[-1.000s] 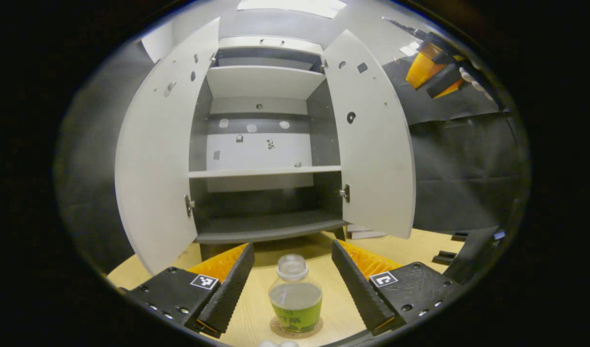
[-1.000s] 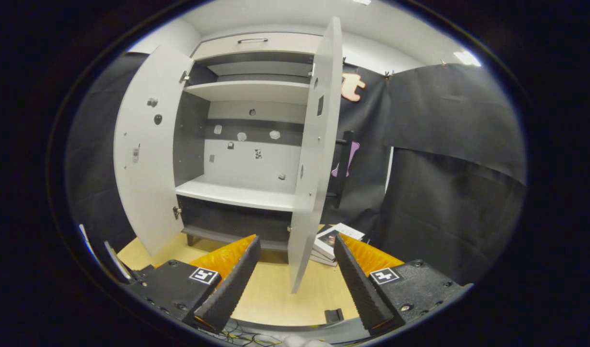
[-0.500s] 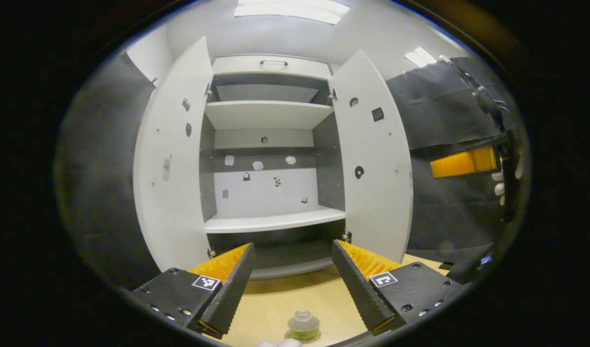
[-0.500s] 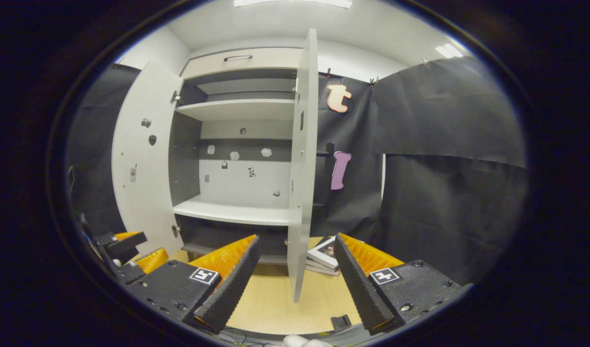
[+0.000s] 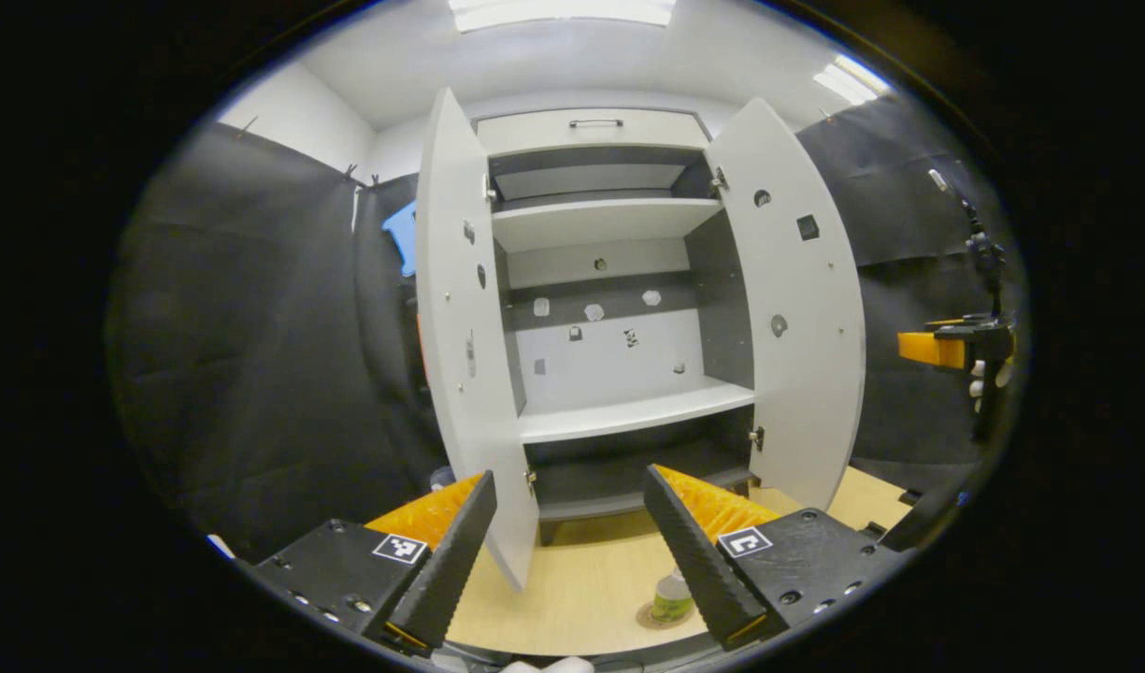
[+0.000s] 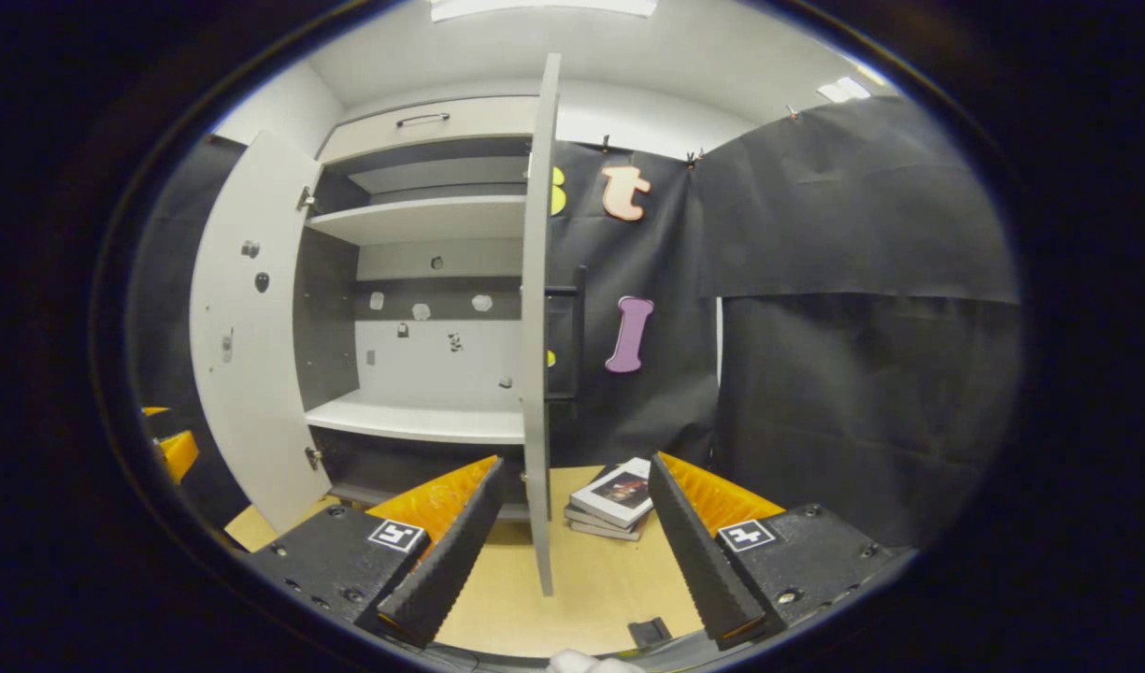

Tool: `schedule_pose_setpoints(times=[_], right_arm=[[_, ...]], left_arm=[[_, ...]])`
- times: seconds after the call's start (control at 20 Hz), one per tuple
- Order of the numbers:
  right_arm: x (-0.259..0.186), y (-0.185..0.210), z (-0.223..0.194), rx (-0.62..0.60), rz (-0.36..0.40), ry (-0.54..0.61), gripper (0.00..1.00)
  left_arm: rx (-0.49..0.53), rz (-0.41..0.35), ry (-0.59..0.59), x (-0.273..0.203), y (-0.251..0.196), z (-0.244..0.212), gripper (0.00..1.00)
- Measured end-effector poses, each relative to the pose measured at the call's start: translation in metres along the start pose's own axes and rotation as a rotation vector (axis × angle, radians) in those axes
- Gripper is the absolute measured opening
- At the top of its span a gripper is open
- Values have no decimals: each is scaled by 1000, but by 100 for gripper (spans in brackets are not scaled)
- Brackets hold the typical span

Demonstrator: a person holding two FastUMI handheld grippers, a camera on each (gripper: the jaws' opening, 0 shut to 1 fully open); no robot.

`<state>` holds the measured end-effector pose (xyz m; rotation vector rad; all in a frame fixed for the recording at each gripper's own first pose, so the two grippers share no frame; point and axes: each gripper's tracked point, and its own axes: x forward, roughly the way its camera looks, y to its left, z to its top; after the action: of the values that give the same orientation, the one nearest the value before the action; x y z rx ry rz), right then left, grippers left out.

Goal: Grasp the bottle in the cabinet with the left hand and place it on the coaster, then close the right door with the right hand and the left door with the left hand.

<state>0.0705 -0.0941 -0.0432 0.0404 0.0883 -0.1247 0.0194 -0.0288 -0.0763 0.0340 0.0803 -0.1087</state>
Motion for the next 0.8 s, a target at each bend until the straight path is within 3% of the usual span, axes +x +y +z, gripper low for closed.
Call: schedule_pose_setpoints(times=[0.15,0.35,0.7,0.8], right_arm=[[27,-34,16,-1,-41,-13,99],[70,-62,38,-12,-30,-20,100],[123,-37,69,-40,136,-49,100],[127,-36,74,-59,156,-53,96]], left_arm=[[-14,16,9,-2,-3,-1,97],[-47,25,38,-1,-16,-2,97],[-61,142,16,-4,-15,7,97],[-60,174,18,-7,-13,8,96]])
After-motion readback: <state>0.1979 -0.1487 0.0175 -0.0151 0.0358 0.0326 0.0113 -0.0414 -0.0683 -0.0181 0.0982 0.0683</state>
